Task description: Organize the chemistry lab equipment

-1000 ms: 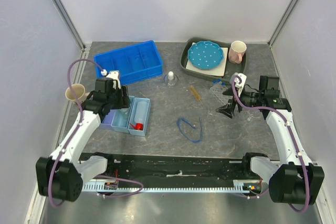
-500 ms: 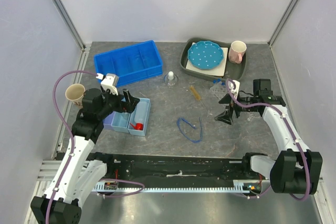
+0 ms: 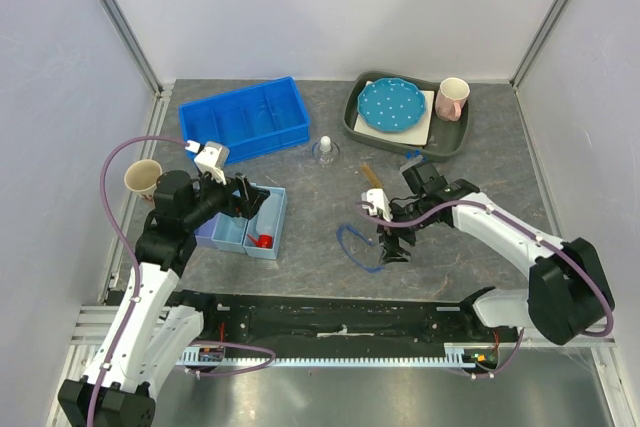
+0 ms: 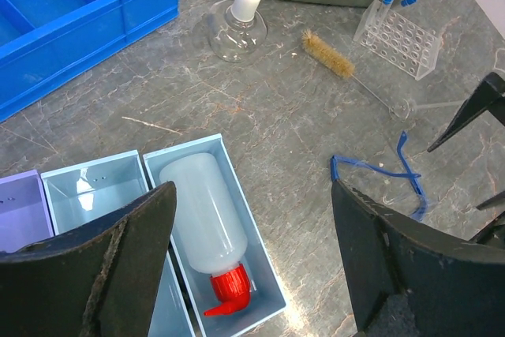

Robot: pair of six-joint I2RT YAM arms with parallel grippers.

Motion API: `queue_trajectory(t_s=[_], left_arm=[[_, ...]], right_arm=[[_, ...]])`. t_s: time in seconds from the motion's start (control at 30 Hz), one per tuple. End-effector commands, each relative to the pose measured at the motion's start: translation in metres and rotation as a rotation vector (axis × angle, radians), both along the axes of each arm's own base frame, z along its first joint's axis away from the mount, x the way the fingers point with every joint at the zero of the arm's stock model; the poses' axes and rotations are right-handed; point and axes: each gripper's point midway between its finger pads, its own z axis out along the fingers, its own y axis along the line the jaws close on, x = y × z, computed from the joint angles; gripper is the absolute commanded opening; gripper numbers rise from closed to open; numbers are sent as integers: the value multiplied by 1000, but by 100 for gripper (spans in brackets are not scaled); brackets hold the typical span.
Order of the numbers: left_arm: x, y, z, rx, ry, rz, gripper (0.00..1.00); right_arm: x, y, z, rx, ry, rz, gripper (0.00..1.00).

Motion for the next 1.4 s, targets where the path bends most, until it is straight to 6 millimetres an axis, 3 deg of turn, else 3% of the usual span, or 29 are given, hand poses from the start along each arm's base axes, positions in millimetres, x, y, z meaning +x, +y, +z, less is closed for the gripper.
queue_trajectory(t_s=[0.0, 0.1, 0.13, 0.23, 0.33, 0.47, 0.77, 0.9, 0.97, 1.0, 1.13, 1.37], left_arm=[[4, 2, 4, 30, -48, -4, 85], [5, 3, 2, 34, -45, -3, 85], [5, 2, 2, 36, -42, -5, 85], [5, 2, 2, 36, -43, -5, 85], [5, 2, 1, 37, -41, -6, 84], [5, 2, 0, 38, -38, -4, 84], [5, 0, -2, 35, -31, -15, 84], [4, -1, -2, 31, -27, -27, 84], [3, -5, -2, 21, -23, -42, 84], [0, -9, 0, 6, -25, -69, 84], [-9, -31, 15, -117, -15, -173, 84], [-37, -73, 38, -390, 140, -317, 85]], right_arm=[[33, 3, 0, -60, -18, -161, 84], [41, 6, -5, -57, 13, -244, 76], [42, 3, -12, -85, 41, -299, 66], [53, -2, -19, -112, 26, -390, 54], [63, -5, -30, -138, 22, -457, 47], [76, -6, -42, -172, 26, -500, 45], [76, 4, -55, -176, 98, -513, 41], [74, 11, -56, -155, 136, -508, 34], [76, 15, -55, -143, 144, -508, 24], [76, 16, -54, -138, 151, -514, 17], [75, 25, -46, -87, 199, -510, 9], [82, 24, -30, 41, 316, -556, 5]])
